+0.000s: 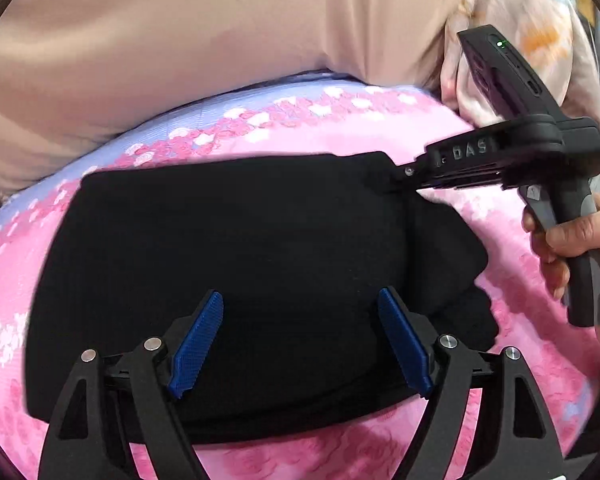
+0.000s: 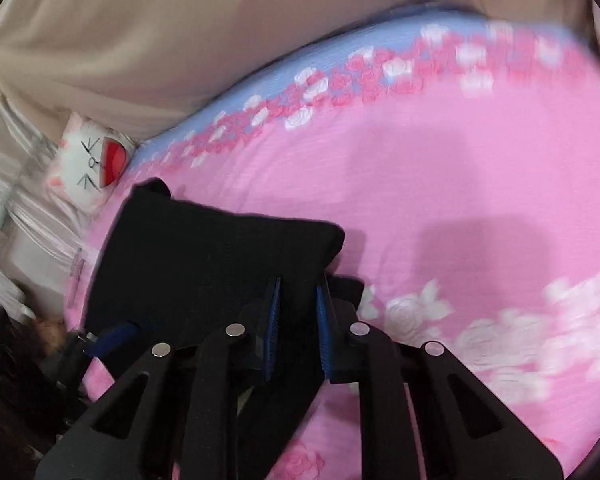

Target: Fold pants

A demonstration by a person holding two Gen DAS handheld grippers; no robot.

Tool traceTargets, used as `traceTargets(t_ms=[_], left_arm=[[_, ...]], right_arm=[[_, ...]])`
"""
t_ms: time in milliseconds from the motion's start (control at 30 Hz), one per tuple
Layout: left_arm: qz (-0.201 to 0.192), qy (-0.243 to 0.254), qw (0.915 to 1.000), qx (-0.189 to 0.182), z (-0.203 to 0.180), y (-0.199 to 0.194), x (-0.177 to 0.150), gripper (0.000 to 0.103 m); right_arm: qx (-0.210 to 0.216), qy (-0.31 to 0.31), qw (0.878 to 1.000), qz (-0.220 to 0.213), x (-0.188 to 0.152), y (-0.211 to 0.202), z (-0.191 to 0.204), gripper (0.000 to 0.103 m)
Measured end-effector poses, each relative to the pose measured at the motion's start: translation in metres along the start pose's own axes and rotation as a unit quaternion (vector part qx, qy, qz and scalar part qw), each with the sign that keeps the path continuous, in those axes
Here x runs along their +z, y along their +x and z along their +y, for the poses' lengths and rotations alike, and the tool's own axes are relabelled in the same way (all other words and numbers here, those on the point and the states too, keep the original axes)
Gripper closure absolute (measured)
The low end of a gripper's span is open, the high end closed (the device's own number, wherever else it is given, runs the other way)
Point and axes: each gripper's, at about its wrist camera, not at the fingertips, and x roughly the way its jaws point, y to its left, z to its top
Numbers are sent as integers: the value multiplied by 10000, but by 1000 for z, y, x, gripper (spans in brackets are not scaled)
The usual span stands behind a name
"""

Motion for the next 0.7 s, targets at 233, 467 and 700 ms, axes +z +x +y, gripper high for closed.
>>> traceTargets(t_ms=[233, 467, 700], left_arm=[[-337, -285, 9988, -232, 50, -50, 18, 26], [-1, -615, 9954, 728, 126, -45, 16, 18], [310, -370, 9962, 721, 112, -21, 4, 18]], right_arm=[[-18, -49, 9967, -807, -16, -61, 30, 81], [133, -78, 9993, -333, -83, -51, 61, 61], [-510, -471, 9958, -598, -96, -54, 88, 81]])
